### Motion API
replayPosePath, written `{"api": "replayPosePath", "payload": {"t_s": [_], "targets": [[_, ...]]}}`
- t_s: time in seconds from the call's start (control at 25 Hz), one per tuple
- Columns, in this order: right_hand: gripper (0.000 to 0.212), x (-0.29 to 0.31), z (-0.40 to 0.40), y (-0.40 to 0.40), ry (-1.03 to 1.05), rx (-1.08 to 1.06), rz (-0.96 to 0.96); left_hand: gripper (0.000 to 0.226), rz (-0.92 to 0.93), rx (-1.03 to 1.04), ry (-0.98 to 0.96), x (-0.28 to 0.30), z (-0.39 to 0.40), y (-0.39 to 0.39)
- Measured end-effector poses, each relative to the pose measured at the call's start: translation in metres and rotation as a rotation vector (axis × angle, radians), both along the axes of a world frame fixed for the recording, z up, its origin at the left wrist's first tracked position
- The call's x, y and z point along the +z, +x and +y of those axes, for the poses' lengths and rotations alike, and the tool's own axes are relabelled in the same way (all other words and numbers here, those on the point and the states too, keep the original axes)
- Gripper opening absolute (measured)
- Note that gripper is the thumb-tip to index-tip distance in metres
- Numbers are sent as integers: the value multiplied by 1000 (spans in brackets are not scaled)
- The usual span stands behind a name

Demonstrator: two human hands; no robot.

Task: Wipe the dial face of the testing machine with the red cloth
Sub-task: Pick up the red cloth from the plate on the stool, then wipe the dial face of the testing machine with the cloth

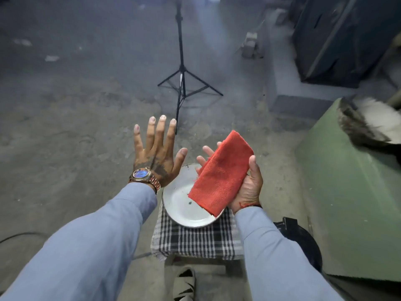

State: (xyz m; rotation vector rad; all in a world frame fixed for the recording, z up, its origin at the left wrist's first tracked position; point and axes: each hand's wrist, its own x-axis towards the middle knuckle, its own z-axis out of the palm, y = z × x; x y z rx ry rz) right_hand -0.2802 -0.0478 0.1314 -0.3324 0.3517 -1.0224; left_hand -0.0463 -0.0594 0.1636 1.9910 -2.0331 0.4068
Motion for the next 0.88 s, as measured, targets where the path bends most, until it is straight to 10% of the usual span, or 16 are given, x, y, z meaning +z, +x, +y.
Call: {"api": "replayPosePath", "payload": {"t_s": [0.48,0.88], "targets": [[85,278,104,-205,-338,-398,-12,80,-49,-340,-451,339,73,-218],[97,400,389,-423,-372,-1104,159,83,172,-895,-504,425,256,-485]]}}
